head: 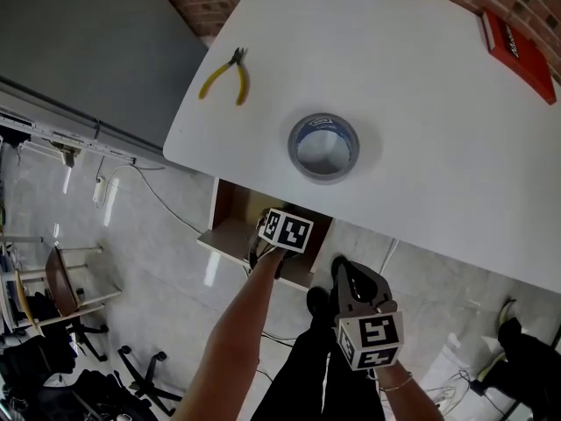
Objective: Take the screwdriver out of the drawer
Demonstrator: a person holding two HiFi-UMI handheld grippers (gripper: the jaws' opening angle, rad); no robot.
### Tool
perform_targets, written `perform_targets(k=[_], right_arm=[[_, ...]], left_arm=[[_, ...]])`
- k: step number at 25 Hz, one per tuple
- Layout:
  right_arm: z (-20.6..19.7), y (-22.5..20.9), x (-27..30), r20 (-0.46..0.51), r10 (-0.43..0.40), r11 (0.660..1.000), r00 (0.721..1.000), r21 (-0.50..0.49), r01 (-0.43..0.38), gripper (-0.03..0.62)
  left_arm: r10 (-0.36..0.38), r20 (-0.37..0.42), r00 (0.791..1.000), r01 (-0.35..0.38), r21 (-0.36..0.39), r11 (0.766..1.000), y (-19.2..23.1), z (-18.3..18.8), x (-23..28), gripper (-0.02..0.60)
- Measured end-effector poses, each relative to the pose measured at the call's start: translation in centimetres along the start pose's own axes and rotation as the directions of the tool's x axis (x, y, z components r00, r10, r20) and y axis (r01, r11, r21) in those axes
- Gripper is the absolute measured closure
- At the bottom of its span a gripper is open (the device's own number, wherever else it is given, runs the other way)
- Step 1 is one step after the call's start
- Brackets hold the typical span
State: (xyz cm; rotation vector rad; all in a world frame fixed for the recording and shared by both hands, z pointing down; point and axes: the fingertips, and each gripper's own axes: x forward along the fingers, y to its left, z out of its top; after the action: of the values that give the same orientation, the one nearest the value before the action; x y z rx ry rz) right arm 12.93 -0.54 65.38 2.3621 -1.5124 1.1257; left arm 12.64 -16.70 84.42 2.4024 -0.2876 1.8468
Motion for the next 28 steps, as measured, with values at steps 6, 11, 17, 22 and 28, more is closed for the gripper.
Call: perform_targets(k=[6, 11, 17, 22, 28], right_arm=[[-1.2, 0.2, 0.0, -0.026, 0.006, 1.000, 1.000, -0.001, -0.006, 0.592], [-2.0, 0.5, 0.1, -0.041, 0.008, 1.000, 0.999, -0.004, -0.008, 0.592], [-2.0, 0.6, -0.2, -0.050, 0.007, 1.000, 0.999, -0.019, -0.008, 0.592], [-0.5, 1.0, -0.8, -0.029, -0.001, 1.000, 1.000, -0.027, 0.000, 0.592], [1.2, 1.5, -2.5, -0.013, -0.003, 0.998, 1.000, -0.059, 0.002, 0.592]], left_arm=[[0.012, -0.002, 1.000, -0.012, 0.006, 1.000, -0.3, 0.1, 0.0, 0.509], [0.016, -0.006, 1.000, -0.016, 0.029, 0.999, -0.6, 0.1, -0.2, 0.515], [-0.007, 0.067, 0.998, 0.007, 0.000, 1.000, -0.6, 1.6, -2.8, 0.515], [-0.025, 0.142, 0.989, 0.026, -0.006, 1.000, -0.4, 2.9, -6.7, 0.515], [-0.019, 0.194, 0.981, 0.020, -0.003, 1.000, -0.3, 3.0, -11.5, 0.516]])
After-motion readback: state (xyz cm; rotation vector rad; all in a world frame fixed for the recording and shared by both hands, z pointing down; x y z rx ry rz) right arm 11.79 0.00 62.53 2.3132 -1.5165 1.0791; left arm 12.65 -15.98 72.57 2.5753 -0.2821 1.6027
